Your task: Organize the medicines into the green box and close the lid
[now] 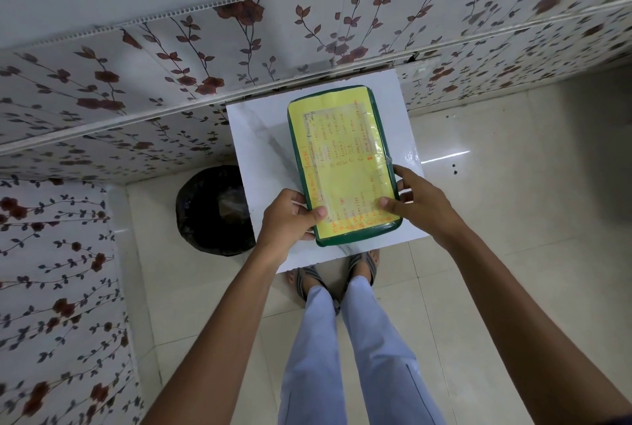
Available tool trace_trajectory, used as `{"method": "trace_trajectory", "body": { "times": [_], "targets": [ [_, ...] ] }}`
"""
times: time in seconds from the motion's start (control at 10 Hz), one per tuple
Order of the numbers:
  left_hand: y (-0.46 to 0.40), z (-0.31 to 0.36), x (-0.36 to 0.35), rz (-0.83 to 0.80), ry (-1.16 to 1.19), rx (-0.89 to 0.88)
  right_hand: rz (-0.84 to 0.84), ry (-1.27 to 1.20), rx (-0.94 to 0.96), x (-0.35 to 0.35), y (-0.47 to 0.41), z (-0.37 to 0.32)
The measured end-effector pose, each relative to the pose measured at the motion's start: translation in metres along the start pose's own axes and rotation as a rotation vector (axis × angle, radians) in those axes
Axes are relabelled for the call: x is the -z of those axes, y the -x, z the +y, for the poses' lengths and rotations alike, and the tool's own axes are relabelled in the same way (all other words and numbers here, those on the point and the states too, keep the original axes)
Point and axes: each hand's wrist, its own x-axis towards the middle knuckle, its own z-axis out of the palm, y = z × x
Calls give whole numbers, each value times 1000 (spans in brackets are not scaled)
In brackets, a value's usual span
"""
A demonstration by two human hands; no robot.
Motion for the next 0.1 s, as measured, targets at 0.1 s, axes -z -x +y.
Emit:
{"method": "trace_trajectory", "body": {
  "times": [0.1],
  "targets": [
    [10,6,2,58,-32,-29,131,-9,6,-1,4,-10]
  ]
}}
